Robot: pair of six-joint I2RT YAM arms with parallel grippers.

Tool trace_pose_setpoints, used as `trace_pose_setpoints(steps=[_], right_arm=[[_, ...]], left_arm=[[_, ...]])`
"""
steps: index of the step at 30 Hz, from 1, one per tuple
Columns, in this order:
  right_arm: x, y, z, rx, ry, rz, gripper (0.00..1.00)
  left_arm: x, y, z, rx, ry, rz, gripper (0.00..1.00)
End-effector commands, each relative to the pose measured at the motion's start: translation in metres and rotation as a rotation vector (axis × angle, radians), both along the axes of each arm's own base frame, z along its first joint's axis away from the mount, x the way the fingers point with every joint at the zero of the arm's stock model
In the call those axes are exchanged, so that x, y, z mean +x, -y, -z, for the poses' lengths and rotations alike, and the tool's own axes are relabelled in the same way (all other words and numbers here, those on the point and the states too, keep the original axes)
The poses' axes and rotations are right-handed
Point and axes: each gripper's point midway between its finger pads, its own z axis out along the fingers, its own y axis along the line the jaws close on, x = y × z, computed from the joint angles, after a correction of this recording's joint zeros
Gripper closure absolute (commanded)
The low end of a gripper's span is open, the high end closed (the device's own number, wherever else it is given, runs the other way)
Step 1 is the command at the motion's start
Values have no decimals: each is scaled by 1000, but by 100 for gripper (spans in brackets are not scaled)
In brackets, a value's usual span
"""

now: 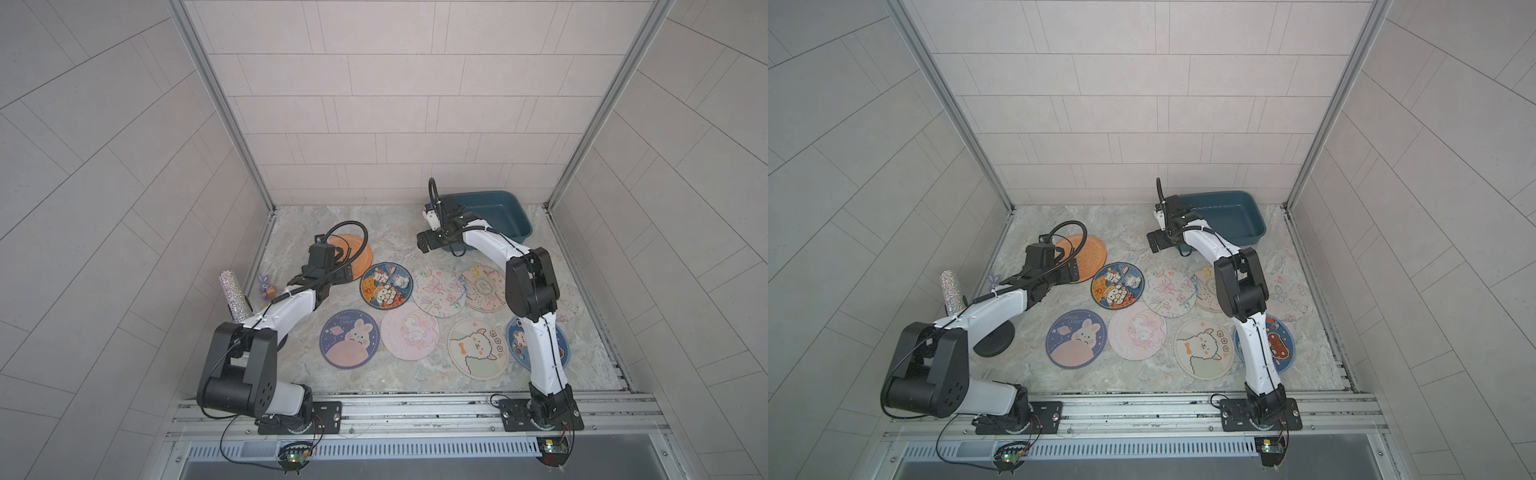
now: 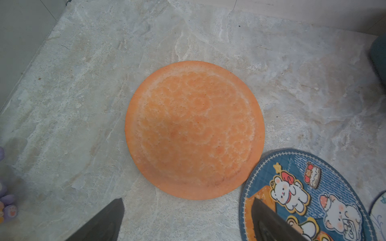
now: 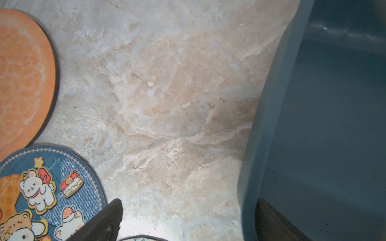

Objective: Put the coasters into the storage box
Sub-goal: Move the storage box to the center of the board.

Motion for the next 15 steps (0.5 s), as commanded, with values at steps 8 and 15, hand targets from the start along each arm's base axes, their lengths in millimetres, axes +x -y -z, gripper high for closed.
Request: trace_pose_setpoints(steps=[8, 15], right_arm=[[-13, -52, 3, 60, -54, -107, 0], [-24, -86, -15, 85, -60, -179, 1]], left_arm=[[4, 1, -3, 0, -9, -3, 0], [4, 1, -1, 6, -18, -1, 0]])
